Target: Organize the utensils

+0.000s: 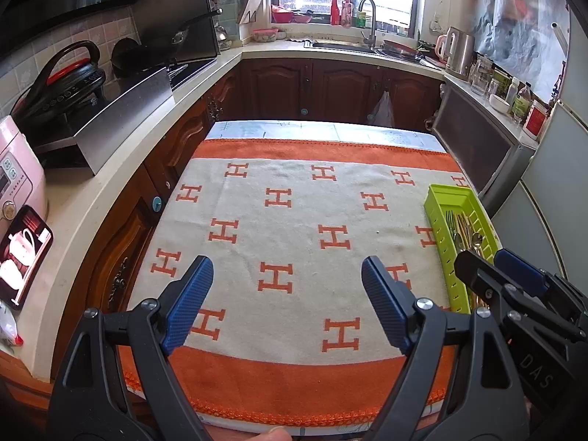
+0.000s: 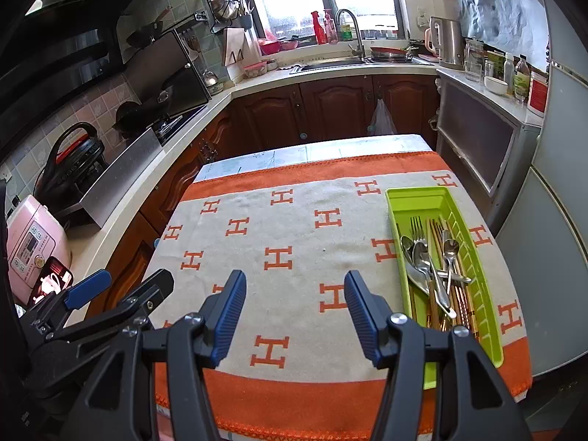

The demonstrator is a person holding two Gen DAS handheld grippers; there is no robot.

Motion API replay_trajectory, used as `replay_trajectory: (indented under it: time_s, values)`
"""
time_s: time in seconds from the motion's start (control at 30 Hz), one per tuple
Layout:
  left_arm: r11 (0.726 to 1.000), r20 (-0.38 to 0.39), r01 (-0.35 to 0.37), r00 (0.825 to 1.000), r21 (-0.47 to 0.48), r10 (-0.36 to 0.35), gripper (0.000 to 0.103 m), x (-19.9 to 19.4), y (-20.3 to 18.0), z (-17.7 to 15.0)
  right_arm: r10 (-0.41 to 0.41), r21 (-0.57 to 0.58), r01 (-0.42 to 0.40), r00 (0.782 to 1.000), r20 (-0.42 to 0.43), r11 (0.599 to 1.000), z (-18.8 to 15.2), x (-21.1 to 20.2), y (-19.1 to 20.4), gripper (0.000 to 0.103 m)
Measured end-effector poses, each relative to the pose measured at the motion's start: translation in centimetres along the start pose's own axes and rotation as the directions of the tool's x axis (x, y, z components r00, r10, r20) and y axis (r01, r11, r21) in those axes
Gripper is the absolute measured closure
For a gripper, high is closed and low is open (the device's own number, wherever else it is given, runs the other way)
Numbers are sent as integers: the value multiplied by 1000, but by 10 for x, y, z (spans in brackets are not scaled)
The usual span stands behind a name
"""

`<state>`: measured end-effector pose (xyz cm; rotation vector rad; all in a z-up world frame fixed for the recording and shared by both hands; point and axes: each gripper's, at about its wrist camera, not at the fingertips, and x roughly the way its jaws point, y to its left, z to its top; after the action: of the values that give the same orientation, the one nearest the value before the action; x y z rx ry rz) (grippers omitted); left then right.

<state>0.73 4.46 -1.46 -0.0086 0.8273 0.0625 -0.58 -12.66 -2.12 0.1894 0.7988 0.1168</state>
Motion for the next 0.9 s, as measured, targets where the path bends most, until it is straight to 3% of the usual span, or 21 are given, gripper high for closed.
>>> replay_trajectory:
  time_s: [0.9]
  values:
    - [1000,-18,3,1000,-15,-3,22,5,5,-11,-1,12,1,1000,-10,1000,-11,1,4,47]
